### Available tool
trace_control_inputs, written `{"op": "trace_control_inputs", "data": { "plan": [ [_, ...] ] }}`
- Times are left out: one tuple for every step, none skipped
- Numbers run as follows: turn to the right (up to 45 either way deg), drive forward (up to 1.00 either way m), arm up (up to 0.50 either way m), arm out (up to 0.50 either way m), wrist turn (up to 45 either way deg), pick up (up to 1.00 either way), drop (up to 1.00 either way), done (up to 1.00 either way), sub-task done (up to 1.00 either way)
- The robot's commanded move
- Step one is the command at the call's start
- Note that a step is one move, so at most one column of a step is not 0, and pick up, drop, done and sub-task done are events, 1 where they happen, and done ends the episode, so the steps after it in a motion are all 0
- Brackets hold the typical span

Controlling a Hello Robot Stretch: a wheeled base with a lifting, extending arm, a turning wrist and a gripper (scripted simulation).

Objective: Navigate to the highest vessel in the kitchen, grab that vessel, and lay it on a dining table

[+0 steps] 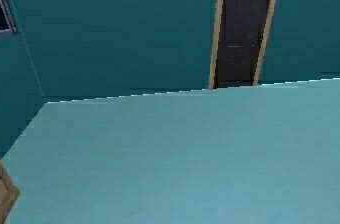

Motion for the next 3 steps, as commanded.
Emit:
{"op": "trace_control_inputs", "data": {
  "plan": [
    [-9.0, 0.0, 0.0, 0.0, 0.0, 0.0, 0.0, 0.0, 0.0],
    [0.0, 0.3, 0.0, 0.0, 0.0, 0.0, 0.0, 0.0, 0.0],
    [45.0, 0.0, 0.0, 0.0, 0.0, 0.0, 0.0, 0.0, 0.0]
  ]
}}
